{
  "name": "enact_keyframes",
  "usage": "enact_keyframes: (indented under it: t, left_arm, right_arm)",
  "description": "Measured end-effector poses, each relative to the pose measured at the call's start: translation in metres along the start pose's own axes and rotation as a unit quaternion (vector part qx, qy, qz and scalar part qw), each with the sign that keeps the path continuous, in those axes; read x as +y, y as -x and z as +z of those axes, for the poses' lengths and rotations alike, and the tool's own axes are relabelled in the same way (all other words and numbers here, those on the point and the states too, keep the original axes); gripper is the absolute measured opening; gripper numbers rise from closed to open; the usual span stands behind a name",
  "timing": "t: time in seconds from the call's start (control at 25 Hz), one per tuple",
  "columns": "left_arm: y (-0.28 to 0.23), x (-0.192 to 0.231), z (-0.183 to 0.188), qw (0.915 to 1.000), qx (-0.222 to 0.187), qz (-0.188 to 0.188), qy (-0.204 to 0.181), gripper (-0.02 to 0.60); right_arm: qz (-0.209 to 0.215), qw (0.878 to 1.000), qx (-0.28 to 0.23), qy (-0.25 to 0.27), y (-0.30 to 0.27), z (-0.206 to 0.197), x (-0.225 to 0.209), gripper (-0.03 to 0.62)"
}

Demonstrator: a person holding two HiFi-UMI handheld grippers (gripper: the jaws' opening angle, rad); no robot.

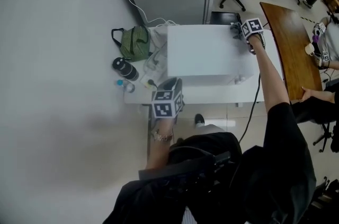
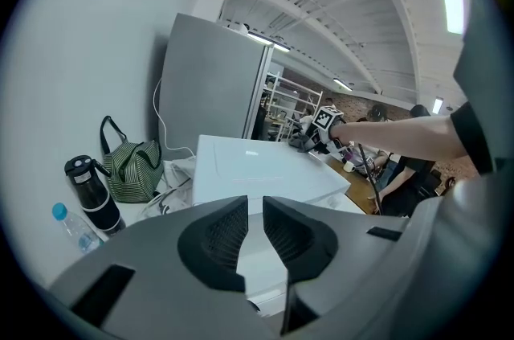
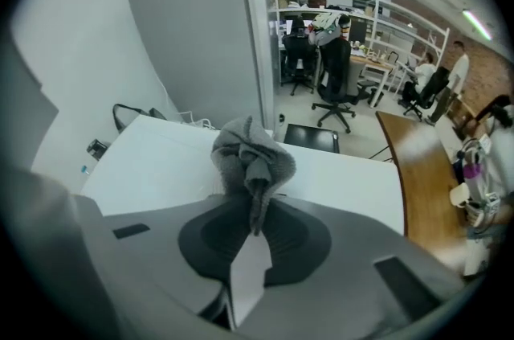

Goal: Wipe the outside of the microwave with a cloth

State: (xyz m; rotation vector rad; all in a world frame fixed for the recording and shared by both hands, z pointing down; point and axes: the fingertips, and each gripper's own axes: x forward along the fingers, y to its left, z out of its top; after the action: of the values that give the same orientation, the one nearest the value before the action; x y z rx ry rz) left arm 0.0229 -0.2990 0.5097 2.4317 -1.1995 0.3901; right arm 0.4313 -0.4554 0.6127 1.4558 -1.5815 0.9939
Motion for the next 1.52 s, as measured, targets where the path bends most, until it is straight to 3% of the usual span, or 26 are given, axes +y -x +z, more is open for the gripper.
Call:
enact_keyframes:
  t: [0.08, 0.16, 0.32, 0.48, 0.6, 0.72, 0.92, 1.32, 1.44, 1.52]
  left_arm:
    - [0.003, 0.002, -0.002, 1.0, 0.001, 0.003, 0.004, 0.058]
    - [0.006, 0.004, -0.006, 1.0, 0.003, 0.008, 0.006, 0.058]
    - [0.006, 0.004, -0.014, 0.9998, 0.012, 0.017, 0.008, 0.058]
    - [0.008, 0.004, -0.023, 0.9992, 0.029, 0.026, 0.01, 0.058]
    - [0.012, 0.004, -0.028, 0.9988, 0.035, 0.032, 0.012, 0.058]
    - [0.015, 0.002, -0.031, 0.9985, 0.04, 0.036, 0.012, 0.058]
    - [0.011, -0.007, -0.034, 0.9984, 0.051, 0.025, 0.007, 0.058]
    - [-0.01, -0.041, -0.037, 0.9978, 0.06, -0.025, -0.011, 0.058]
    - [-0.012, -0.048, -0.034, 0.9977, 0.057, -0.033, -0.014, 0.058]
    - [-0.012, -0.049, -0.032, 0.9979, 0.053, -0.033, -0.015, 0.058]
  right_arm:
    - [-0.043, 0.999, 0.012, 0.021, 0.002, -0.003, -0.003, 0.029]
    - [-0.053, 0.997, 0.015, 0.058, 0.002, -0.002, 0.02, 0.029]
    - [0.04, 0.989, -0.013, 0.143, 0.008, 0.014, 0.144, 0.028]
    - [0.145, 0.963, -0.03, 0.223, 0.01, 0.016, 0.292, 0.029]
    - [0.173, 0.952, -0.015, 0.254, -0.003, 0.006, 0.357, 0.029]
    - [0.169, 0.951, 0.006, 0.26, -0.02, -0.003, 0.372, 0.029]
    - [0.13, 0.959, 0.008, 0.252, -0.019, -0.007, 0.319, 0.028]
    - [0.003, 0.992, 0.026, 0.127, 0.014, -0.051, 0.082, 0.028]
    - [-0.036, 0.995, 0.038, 0.082, 0.027, -0.072, 0.026, 0.028]
    - [-0.064, 0.993, 0.048, 0.082, 0.034, -0.083, 0.011, 0.028]
